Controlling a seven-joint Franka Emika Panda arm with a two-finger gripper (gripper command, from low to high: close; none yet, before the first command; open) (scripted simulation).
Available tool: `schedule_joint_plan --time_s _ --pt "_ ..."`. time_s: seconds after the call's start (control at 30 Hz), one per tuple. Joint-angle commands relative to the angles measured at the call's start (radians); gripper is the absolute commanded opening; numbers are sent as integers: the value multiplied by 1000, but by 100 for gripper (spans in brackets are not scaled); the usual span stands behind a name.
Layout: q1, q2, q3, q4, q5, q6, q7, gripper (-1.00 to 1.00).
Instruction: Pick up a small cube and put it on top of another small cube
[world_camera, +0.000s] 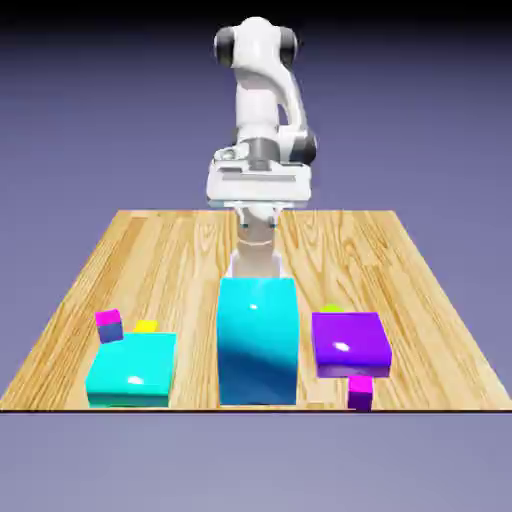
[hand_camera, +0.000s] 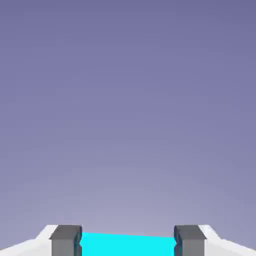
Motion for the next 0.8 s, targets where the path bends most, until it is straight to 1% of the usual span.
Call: schedule_joint_plan --time_s 0.0,0.77 --pt "-13 20 -4 4 44 -3 31 0" --pt "-316 470 -98 93 1044 -71 734 0"
